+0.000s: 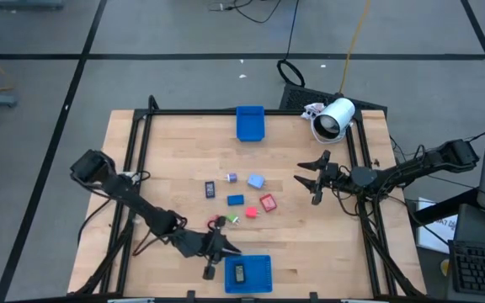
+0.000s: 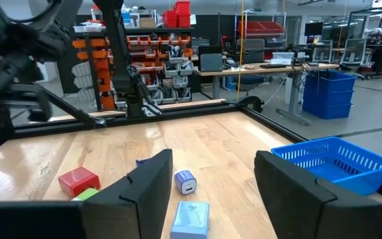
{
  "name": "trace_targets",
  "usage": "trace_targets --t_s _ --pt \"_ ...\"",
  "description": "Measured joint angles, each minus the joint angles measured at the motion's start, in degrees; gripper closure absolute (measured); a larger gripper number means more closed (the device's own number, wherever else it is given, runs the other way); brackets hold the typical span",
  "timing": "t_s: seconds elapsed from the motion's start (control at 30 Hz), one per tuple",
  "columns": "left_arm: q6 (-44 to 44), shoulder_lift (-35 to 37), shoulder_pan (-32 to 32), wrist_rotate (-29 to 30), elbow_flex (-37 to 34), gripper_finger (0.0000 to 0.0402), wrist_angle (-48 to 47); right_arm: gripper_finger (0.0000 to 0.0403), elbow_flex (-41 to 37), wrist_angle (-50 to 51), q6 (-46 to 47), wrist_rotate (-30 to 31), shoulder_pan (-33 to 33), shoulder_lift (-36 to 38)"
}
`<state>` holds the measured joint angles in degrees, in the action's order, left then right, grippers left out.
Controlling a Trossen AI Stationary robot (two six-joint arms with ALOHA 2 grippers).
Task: Pick & Place Office items
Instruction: Put the purple digital timer into the bottom blue bin
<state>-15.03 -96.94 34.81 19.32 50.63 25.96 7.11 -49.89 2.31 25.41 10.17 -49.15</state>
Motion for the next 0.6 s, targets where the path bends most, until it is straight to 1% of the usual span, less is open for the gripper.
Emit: trace_targets --t_s 0.1,0.2,0.33,0.47,0.6 --pt "-0.1 3.8 0.0 1.3 -4.6 0.0391 2.0 0.0200 0.0 0.0 0.0 0.0 0.0 0.0" --pt "0.4 8.0 0.0 4.3 -10.2 0.0399 5.4 0.0201 0.0 0.0 0.0 0.0 0.0 0.0" --pt "2.3 13.8 -0.9 7.8 -17.8 0.0392 14.0 0.0198 0.0 0.2 0.0 0.0 0.0 0.0" --pt "3.2 18.2 -2.5 8.0 -24.2 0.0380 20.2 0.0198 0.0 0.4 0.0 0.0 0.0 0.0" --pt "3.3 20.4 -3.9 8.0 -29.4 0.0382 25.3 0.0201 0.0 0.6 -2.8 0.0 0.0 0.2"
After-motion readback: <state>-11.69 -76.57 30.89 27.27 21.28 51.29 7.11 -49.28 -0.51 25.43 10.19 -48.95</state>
